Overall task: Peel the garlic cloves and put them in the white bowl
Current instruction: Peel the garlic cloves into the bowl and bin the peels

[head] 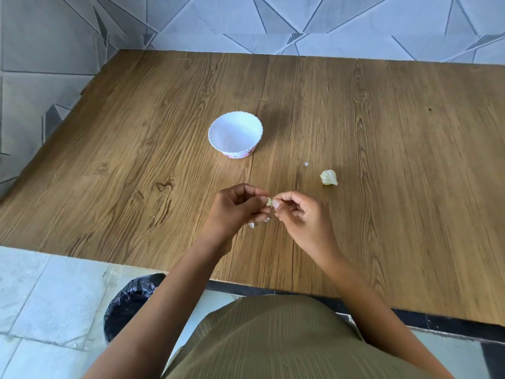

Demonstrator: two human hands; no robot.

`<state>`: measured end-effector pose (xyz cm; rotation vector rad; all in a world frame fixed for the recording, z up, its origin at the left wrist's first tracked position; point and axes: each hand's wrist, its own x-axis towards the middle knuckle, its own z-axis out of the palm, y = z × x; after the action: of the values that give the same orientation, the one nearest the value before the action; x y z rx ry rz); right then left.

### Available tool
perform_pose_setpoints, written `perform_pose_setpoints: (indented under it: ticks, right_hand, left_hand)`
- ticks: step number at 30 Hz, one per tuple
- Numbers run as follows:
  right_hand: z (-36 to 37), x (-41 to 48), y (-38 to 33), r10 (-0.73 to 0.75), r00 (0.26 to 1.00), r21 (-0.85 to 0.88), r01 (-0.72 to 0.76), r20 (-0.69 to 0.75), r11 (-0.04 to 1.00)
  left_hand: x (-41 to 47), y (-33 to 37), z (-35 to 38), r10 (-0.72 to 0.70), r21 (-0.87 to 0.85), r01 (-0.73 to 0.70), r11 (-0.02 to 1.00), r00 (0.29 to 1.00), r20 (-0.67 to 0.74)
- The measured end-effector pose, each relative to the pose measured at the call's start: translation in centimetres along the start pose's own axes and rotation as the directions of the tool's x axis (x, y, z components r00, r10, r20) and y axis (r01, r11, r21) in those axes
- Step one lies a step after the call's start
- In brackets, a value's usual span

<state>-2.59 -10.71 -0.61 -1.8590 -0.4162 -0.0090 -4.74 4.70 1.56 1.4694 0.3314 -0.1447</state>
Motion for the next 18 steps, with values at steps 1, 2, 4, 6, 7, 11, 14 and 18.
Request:
perform_pose_setpoints:
  ticks: [1,2,4,6,7,11,14,18]
  right_hand:
    - [0.0,0.0,-0.1,-0.011,1.0,0.009,0.011,0.001,1.0]
    - [-0.1,0.1,-0.2,-0.032,0.999,0.0,0.032,0.0,0.999]
    - [0.0,0.2,-0.4,-0.094,0.996,-0.059,0.094,-0.004,0.994]
    - [-0.1,0.4,-0.5,-0.158,0.987,-0.125,0.156,-0.002,0.98]
    - [-0.2,0.5,-0.4,-0.184,0.983,-0.148,0.183,0.008,0.972]
    - [-0.6,0.7,0.0,-0.225,0.972,-0.146,0.233,0.07,0.961]
    - [-0.8,0.7,0.4,-0.218,0.973,-0.054,0.223,0.078,0.973]
    - [-0.8,0.8,1.0,-0.193,0.978,0.027,0.192,0.081,0.981]
  left_hand:
    - [0.0,0.0,0.0,0.0,-0.005,0.0,1.0,1.0,-0.01]
    - [0.1,0.1,0.0,0.002,-0.005,-0.002,1.0,1.0,-0.015]
    - [0.1,0.2,-0.1,0.007,0.008,-0.007,1.0,1.0,-0.009]
    - [0.1,0.3,-0.1,-0.006,0.004,0.006,1.0,1.0,-0.008]
    - [0.1,0.3,-0.1,-0.023,-0.01,0.023,1.0,1.0,-0.01]
    - [0.1,0.3,-0.3,-0.113,-0.093,0.112,0.989,0.994,-0.004]
    - [0.3,0.4,-0.4,-0.168,-0.172,0.17,0.97,0.985,0.027]
    - [0.4,0.3,-0.5,-0.243,-0.272,0.254,0.928,0.967,0.075]
